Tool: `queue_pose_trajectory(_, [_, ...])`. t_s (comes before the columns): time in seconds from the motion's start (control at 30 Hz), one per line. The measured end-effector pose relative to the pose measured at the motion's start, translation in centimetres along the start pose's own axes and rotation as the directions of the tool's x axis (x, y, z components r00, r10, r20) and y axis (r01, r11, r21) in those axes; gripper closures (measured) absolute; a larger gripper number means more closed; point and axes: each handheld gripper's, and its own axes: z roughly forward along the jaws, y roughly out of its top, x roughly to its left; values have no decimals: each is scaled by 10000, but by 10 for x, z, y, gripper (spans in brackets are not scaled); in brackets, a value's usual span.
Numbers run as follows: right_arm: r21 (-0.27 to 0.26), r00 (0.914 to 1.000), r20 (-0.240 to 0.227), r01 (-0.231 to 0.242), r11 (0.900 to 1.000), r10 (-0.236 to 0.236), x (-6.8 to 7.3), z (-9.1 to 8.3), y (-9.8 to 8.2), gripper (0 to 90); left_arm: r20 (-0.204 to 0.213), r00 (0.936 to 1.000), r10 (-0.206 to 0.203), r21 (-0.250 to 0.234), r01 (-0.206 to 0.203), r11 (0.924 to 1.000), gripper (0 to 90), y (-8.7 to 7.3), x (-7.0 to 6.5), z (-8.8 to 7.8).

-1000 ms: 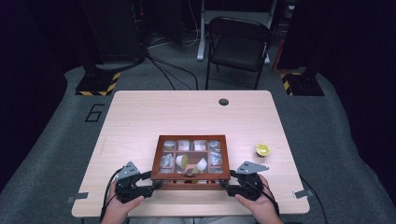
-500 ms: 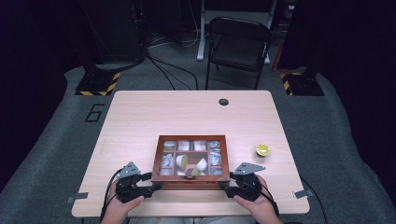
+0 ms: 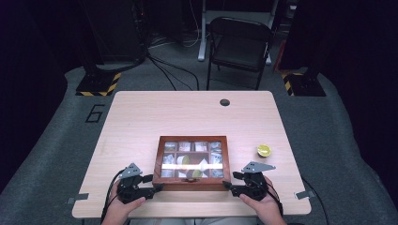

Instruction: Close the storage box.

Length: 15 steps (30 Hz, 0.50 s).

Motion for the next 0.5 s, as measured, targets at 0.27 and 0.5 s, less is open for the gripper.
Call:
queue_pose_trajectory(0.27, [81,9999,93,135,9999,-136,0,2,0,398,-107,9999,-134,-175,132,9998,375,2,4,-4])
queue_pose_trajectory(0.5, [-3,9999,108,133,9999,-133,-1,2,1,394,-81,9998,-170,-365,167,9992,375,3,4,-5])
